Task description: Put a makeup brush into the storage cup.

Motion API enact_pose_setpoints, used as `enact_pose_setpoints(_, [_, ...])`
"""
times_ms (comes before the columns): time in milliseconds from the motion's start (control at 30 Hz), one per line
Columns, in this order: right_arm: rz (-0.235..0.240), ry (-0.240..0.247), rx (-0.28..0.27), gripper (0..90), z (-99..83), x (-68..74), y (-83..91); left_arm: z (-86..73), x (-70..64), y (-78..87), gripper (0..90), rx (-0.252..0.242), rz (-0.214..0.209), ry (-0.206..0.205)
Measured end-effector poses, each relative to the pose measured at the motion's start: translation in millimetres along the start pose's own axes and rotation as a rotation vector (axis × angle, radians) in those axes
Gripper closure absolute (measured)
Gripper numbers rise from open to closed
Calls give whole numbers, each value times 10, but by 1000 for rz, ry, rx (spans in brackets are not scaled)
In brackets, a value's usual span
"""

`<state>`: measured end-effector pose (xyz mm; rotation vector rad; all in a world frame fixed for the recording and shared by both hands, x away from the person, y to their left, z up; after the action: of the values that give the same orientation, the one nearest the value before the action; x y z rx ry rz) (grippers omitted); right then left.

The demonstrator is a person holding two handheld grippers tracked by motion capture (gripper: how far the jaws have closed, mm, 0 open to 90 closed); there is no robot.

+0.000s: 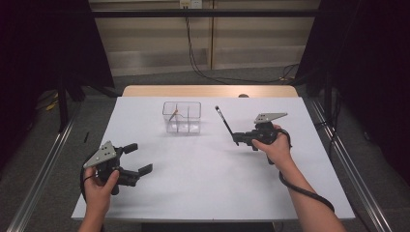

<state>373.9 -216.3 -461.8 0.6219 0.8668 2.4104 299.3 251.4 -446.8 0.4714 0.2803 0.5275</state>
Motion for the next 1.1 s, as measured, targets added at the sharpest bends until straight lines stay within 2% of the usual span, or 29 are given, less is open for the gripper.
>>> enact_pose_setpoints(267, [18, -20, -96, 851, -56, 43, 57, 6, -1, -12, 3, 2, -3, -5])
enact_pose_setpoints(567, [28, -23, -160, 850, -108, 87, 81, 5, -3, -22, 3, -1, -5, -1])
enact_pose_setpoints(767, [17, -1, -184, 850, -128, 141, 94, 4, -2, -16, 3, 0, -6, -1])
enact_pose_setpoints(1100, [39, -13, -225, 850, -212, 191, 96, 2, 0, -18, 3, -3, -7, 4])
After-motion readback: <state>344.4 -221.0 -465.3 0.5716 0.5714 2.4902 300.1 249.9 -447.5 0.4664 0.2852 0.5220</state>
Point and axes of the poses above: each handheld gripper's, and its own axes: y roughly backward along the jaws, z roughly out of its top, x roughly to its left, the point moved 1 cm from there along -y, roughly forward along the jaws, and after that the axes turned 14 degrees about x, right-handed, at the moved point
